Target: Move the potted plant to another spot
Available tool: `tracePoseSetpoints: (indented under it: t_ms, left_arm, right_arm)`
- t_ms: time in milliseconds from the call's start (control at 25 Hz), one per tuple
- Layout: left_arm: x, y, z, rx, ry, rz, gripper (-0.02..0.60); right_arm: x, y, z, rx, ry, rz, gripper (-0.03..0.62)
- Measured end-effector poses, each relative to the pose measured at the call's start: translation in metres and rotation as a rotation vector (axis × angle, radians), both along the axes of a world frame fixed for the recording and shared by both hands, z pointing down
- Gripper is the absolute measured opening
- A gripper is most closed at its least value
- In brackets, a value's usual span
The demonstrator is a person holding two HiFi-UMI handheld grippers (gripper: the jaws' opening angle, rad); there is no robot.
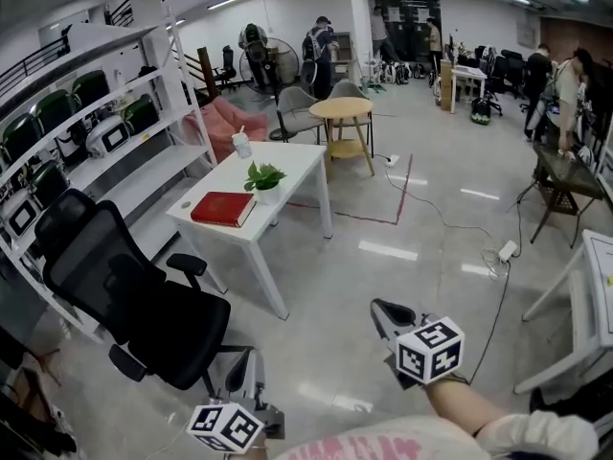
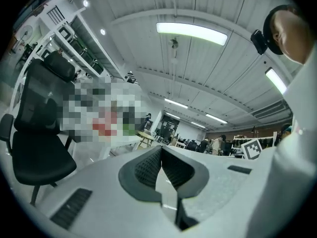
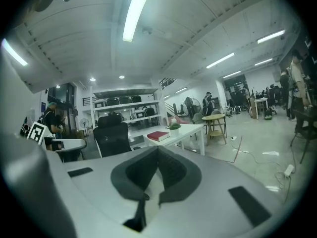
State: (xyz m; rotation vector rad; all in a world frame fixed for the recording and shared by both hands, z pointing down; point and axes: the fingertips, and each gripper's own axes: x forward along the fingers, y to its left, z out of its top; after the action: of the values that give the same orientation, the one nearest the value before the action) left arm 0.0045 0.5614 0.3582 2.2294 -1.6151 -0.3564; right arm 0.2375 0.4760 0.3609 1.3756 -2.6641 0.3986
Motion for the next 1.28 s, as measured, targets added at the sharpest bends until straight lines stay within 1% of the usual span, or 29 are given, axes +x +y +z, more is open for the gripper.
tracePoseSetpoints:
  t_ms: [240, 360, 440, 520, 680, 800, 960, 1120, 1280]
  left_arm:
    - [-0.003, -0.029, 0.002, 0.016, 0.04, 0.026, 0.003]
    - [-0.008, -0.055, 0.001, 0.031, 0.046, 0.02, 0.003]
    - [-0.012, -0.075, 0.001, 0.033, 0.047, 0.01, 0.003]
    - [-0.016, -0.097, 0.003, 0.025, 0.051, 0.0, 0.003]
    - [-0.02, -0.149, 0.0, 0.017, 0.042, -0.001, 0.003]
    - [-0.024, -0.187, -0.007, 0.029, 0.026, -0.005, 0.003]
    - [-0.037, -0.232, -0.017, 0.058, 0.022, -0.039, 0.003]
    - [-0.045, -0.271, -0.017, 0.067, 0.02, -0.057, 0.003]
    - [-0.054, -0.303, -0.021, 0.092, 0.014, -0.074, 0.003]
  right_arm:
    - [-0.004, -0.027, 0.006, -0.013, 0.019, 0.002, 0.006]
    - [-0.012, -0.052, 0.009, 0.01, 0.056, -0.021, 0.006]
    - [-0.017, -0.074, 0.011, 0.024, 0.085, -0.029, 0.006]
    - [-0.022, -0.098, 0.014, 0.014, 0.1, -0.037, 0.006]
    - [-0.032, -0.154, 0.011, -0.009, 0.072, -0.06, 0.006]
    - [-0.041, -0.197, 0.005, -0.01, 0.059, -0.079, 0.006]
    - [-0.054, -0.247, -0.003, 0.008, 0.06, -0.109, 0.006]
    - [-0.063, -0.291, -0.007, 0.031, 0.065, -0.13, 0.006]
    - [-0.074, -0.329, -0.01, 0.049, 0.069, -0.148, 0.006]
